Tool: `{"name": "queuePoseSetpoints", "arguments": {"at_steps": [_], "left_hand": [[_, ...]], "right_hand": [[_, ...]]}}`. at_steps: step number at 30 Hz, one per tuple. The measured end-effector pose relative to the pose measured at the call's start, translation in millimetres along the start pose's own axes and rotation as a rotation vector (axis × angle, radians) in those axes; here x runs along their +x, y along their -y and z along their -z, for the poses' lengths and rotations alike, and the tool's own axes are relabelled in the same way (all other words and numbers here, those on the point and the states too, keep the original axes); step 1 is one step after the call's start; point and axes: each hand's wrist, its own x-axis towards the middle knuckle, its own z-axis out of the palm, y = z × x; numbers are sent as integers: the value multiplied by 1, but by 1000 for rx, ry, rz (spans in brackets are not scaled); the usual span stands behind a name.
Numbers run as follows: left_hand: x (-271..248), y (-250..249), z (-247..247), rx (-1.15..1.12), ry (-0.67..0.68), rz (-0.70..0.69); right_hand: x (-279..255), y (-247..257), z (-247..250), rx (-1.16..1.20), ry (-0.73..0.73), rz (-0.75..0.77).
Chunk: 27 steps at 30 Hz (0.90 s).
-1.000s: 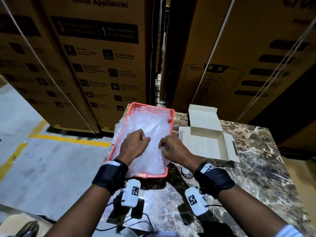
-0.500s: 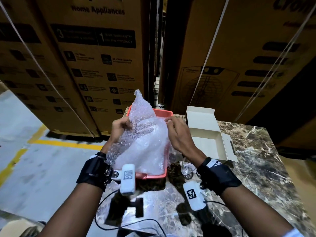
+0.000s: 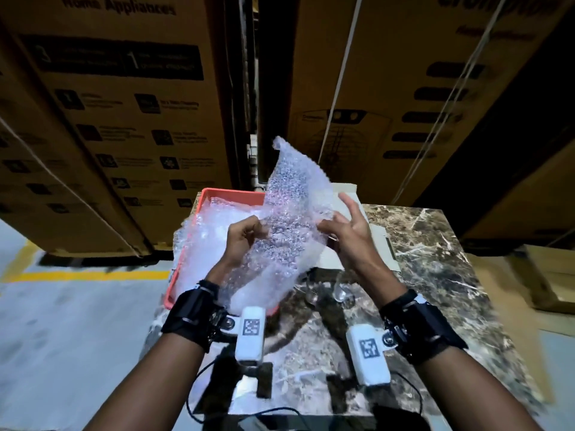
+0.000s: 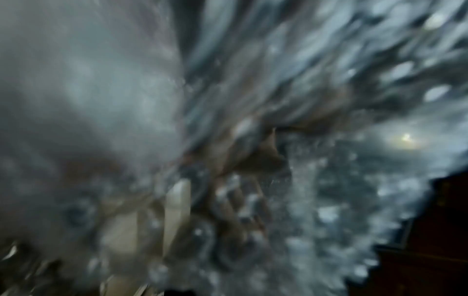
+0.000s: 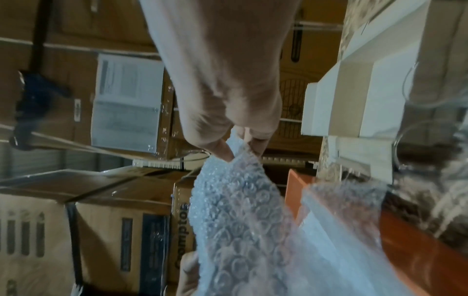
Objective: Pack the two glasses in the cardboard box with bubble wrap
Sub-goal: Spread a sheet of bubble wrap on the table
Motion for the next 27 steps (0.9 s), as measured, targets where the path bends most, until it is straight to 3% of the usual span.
{"name": "queuePoseSetpoints", "arguments": {"at_steps": [3, 5, 6, 8, 11, 14, 18, 27], "left_hand": [[-4, -2, -36, -107, 7, 176], [-11, -2, -58, -271, 50, 417], [-16, -4, -70, -348, 109, 533], [-21, 3, -83, -360, 227, 636], [-26, 22, -106, -137, 498, 660], [-35, 33, -136, 126, 628, 659], [-44, 58, -172, 337, 605, 667], [-54, 108, -244, 368, 547, 774]], "right_hand": [[-10, 3, 35, -48, -91, 75], [-17, 1, 60, -96, -139, 116], [-23, 0, 72, -118, -162, 127], [-31, -3, 92, -162, -198, 136], [-41, -10, 126, -220, -227, 135], [-46, -15, 159, -212, -264, 99], [-45, -18, 204, -168, -403, 50], [-37, -41, 338, -95, -496, -72]]}}
